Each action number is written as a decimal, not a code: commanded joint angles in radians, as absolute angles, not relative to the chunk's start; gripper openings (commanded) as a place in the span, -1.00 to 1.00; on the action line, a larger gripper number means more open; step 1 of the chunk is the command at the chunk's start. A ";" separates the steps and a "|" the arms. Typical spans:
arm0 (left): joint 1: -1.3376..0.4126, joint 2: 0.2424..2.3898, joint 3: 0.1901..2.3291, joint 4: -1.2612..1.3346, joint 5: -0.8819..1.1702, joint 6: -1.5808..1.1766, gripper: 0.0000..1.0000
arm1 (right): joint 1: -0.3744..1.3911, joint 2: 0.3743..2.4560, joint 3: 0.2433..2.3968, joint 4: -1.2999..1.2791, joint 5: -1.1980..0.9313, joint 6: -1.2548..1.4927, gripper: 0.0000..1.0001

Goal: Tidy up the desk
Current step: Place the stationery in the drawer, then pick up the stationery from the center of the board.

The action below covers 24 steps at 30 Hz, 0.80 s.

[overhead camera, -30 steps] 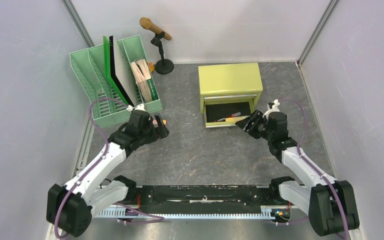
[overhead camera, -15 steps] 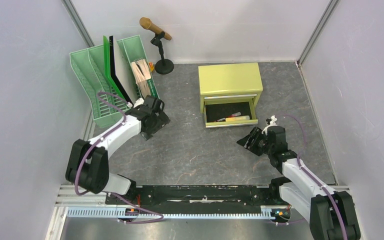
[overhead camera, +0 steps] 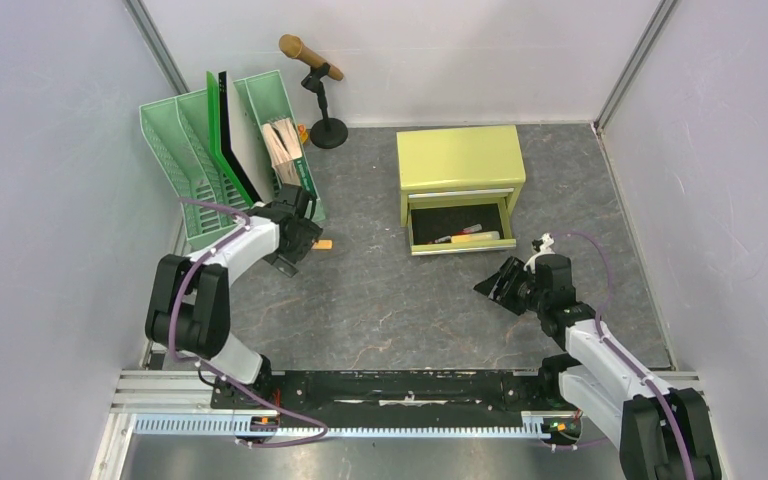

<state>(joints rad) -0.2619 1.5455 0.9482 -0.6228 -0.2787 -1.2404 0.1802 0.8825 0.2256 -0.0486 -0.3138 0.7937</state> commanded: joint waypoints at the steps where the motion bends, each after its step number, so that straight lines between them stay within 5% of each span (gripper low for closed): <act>1: -0.227 1.595 0.991 -0.598 -0.292 -1.329 0.74 | 0.175 0.867 0.223 -0.063 -0.316 0.763 0.16; 16: -0.160 1.750 1.053 -0.564 -0.204 -1.326 0.41 | 0.175 0.850 0.198 -0.090 -0.322 0.757 0.16; 21: -0.156 1.820 1.100 -0.621 -0.160 -1.309 0.00 | 0.175 0.848 0.202 -0.091 -0.321 0.756 0.17; 24: -0.156 1.838 1.115 -0.658 -0.155 -1.293 -0.03 | 0.174 0.847 0.204 -0.093 -0.321 0.755 0.16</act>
